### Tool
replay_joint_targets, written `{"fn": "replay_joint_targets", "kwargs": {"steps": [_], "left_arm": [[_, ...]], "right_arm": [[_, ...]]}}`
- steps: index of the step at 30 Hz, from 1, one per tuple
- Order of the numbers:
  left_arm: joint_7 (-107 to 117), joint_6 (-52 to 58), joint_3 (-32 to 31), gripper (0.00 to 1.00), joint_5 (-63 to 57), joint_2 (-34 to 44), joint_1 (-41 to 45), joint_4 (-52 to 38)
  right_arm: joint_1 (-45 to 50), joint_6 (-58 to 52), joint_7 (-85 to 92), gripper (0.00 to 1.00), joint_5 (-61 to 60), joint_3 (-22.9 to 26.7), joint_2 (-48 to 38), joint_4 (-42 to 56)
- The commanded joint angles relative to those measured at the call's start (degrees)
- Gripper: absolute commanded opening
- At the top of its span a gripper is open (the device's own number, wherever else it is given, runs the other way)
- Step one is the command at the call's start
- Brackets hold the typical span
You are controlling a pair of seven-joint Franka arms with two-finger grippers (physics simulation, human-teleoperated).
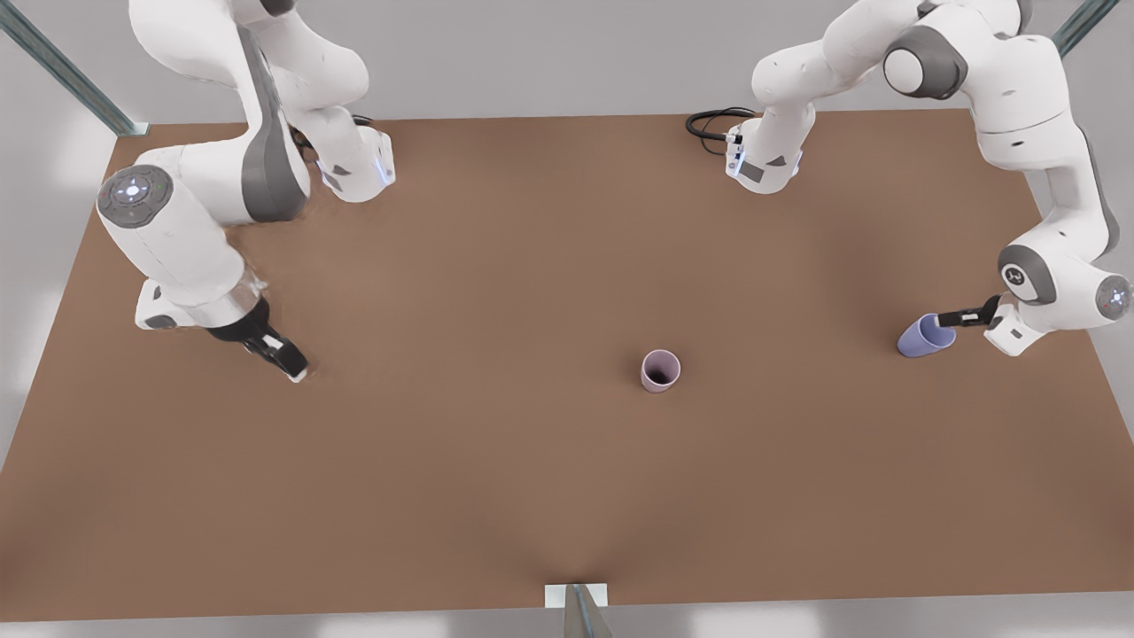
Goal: Stack the cups, with the pink cup at the bottom and the purple cup at the top
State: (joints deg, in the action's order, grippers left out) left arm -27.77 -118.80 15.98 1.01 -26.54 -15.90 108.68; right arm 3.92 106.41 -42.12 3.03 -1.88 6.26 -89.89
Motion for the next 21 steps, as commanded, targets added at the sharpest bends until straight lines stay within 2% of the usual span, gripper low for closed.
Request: {"fn": "replay_joint_targets", "kwargs": {"steps": [1,4,9,10,11,13,15,16,21], "left_arm": [[-10.11,-5.56,0.01,1.0,0.14,-0.88,-0.01,0.57],[-10.19,-7.32,0.01,1.0,0.14,-1.94,-0.01,0.57],[-10.11,-8.91,-0.07,1.0,0.22,-2.99,-0.27,0.57],[-9.76,-8.73,-0.08,0.57,0.22,-2.99,-0.27,0.57],[-9.58,-7.77,-0.08,0.43,0.22,-2.73,-0.27,0.57],[-8.88,-6.45,-0.51,0.4,0.31,-2.11,-0.27,0.57],[-8.26,-3.9,-0.87,0.28,1.1,-1.32,-0.27,0.57],[-8.26,-3.55,-0.87,0.26,2.51,-1.67,-0.18,0.57],[-8.35,-3.63,-1.04,0.26,2.6,-2.73,0.17,0.57]], "right_arm": [[-1.72,-13.16,47.28,1.0,-1.09,-0.05,-1.16,-0.2],[-3.05,-8.5,87.55,1.0,-1.53,0.65,-1.69,-3.1],[-3.05,-5.51,93.36,1.0,-1.53,-0.05,-1.86,-3.01],[-2.96,-4.89,92.93,1.0,-1.53,-0.05,-1.6,-2.75],[-2.96,-4.89,92.75,1.0,-1.53,-0.05,-0.72,-1.69],[-2.87,-5.16,79.85,1.0,-0.92,-0.05,0.69,0.59],[-2.96,-6.38,50.93,1.0,-0.22,0.74,1.21,0.86],[-3.05,-8.23,45.03,1.0,-0.13,0.65,1.3,1.3],[-2.96,-10.43,44.76,1.0,-0.39,0.56,1.21,1.3]]}}
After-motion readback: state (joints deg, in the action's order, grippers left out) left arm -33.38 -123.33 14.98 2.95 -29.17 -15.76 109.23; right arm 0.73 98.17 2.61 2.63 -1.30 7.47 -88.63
